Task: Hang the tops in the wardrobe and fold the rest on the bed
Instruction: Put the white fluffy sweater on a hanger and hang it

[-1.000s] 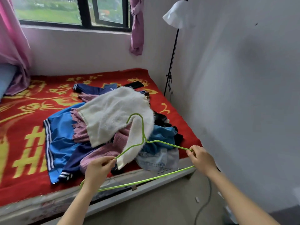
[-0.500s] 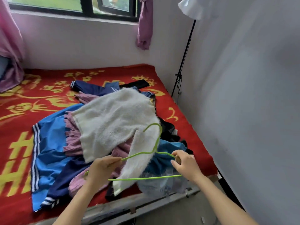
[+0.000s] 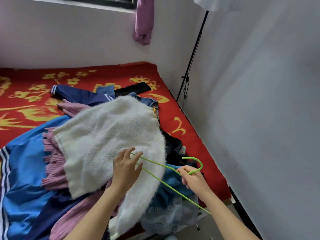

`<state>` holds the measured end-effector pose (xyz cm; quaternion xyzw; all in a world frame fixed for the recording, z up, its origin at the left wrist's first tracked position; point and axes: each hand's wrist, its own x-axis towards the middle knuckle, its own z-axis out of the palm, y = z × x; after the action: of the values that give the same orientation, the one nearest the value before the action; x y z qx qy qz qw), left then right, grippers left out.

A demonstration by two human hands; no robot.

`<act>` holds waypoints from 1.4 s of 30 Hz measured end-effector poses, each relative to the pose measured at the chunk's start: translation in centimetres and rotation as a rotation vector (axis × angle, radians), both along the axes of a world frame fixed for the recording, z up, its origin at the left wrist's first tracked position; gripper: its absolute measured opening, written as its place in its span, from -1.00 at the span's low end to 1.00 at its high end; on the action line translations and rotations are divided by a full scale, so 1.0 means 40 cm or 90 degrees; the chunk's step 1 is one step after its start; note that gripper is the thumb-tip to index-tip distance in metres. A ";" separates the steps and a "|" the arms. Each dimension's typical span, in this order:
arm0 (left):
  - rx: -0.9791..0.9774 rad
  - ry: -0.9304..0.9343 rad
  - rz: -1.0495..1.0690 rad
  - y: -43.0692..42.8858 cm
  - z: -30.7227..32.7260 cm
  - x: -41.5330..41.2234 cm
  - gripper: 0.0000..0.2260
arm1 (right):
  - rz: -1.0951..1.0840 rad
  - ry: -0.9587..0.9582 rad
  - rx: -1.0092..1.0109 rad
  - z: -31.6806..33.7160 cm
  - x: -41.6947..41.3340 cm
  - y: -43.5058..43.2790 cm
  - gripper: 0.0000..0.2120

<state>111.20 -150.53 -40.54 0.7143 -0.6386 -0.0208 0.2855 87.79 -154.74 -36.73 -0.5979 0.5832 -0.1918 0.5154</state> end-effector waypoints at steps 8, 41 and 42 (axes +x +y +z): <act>0.316 0.083 0.081 -0.079 -0.086 -0.088 -0.58 | -0.180 -0.032 0.101 -0.071 -0.089 -0.200 -0.81; 0.640 0.176 0.198 -0.284 -0.318 -0.041 -0.14 | -0.020 0.132 0.261 -0.533 0.388 -0.860 -0.38; 0.648 0.182 0.200 -0.282 -0.319 -0.041 -0.13 | -0.031 0.142 0.240 -0.537 0.400 -0.862 -0.43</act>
<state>109.56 -161.81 -53.28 0.8389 -0.3885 -0.3810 -0.0127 103.78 -189.23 -58.21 -0.4939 0.6767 -0.0242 0.5455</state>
